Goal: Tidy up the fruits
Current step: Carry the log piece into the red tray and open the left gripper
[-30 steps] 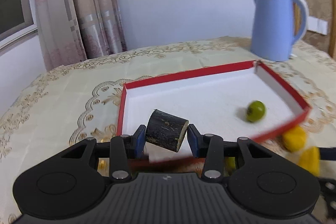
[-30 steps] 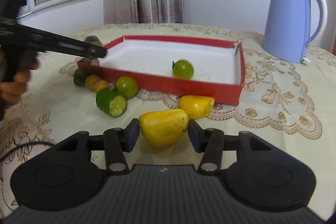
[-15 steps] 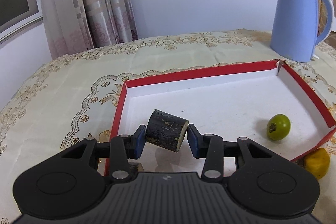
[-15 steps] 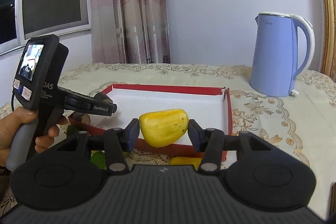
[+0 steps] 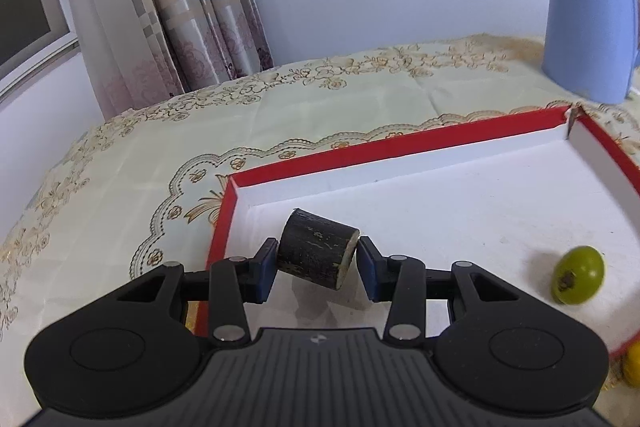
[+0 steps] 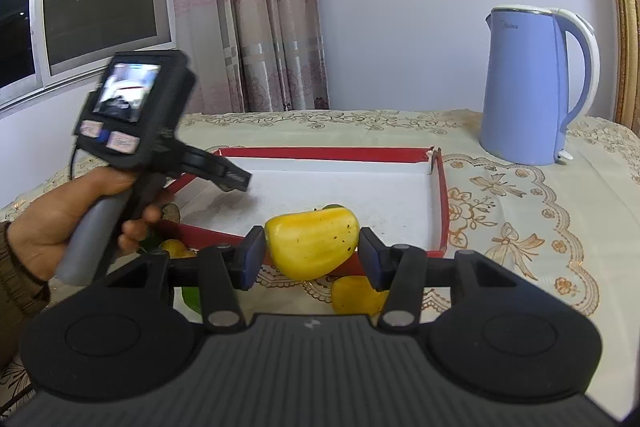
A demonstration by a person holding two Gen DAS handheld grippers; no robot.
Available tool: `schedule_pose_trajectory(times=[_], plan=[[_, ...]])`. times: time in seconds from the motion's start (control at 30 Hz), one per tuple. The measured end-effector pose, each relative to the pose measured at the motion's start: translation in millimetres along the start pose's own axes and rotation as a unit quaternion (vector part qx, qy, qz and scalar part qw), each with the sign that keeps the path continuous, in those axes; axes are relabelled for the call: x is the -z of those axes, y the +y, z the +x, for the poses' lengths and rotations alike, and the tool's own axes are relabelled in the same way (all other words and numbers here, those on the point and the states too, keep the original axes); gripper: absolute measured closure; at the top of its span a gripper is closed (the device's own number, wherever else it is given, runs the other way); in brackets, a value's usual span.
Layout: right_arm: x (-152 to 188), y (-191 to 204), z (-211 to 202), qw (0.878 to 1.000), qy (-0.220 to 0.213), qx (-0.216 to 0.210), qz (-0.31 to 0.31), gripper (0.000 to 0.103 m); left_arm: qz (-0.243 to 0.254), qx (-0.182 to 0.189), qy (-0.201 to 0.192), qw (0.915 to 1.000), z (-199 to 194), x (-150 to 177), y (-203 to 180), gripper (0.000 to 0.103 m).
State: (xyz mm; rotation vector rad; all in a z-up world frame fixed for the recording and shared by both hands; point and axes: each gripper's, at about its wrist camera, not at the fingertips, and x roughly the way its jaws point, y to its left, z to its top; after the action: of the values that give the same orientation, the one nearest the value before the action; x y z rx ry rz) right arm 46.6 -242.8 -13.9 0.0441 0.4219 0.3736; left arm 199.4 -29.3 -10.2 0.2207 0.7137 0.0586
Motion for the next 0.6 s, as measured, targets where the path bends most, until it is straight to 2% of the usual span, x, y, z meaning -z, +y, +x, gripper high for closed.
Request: schedule_pose_trajectory(times=[0.2,0.33,0.4,0.47,0.53,0.6], plan=[[0.7,-1.7,0.1,1.000,0.003,0.003,0.002,0.055,0.000,0.007,0.020,0.9998,18.0,-11.1,-7.1,0.061],[1.5,-0.9,0.2,1.000,0.005,0.004,0.001,0.055,-0.003,-0.002,0.025,0.9997,24.6,-18.1,-10.1,0.060],[1.3,-0.8,0.6,1.000,0.005,0.004,0.002,0.055,-0.011,0.003,0.029,0.9995,25.0,-20.0,-8.5,0.055],[0.9,-0.9,1.5,1.000,0.005,0.004,0.003,0.055,-0.014,-0.001,0.029,0.9995,24.4,-20.2,-6.6,0.036],[0.4,-0.6,2.6,1.000,0.005,0.003,0.004,0.055,-0.012,-0.008,0.023,0.9996,21.3,-18.0,-4.7,0.032],[-0.5,-0.5,4.9,1.000,0.004,0.001,0.004,0.055,-0.011,-0.014,0.022,0.9996,16.0,-15.5,-1.2,0.032]])
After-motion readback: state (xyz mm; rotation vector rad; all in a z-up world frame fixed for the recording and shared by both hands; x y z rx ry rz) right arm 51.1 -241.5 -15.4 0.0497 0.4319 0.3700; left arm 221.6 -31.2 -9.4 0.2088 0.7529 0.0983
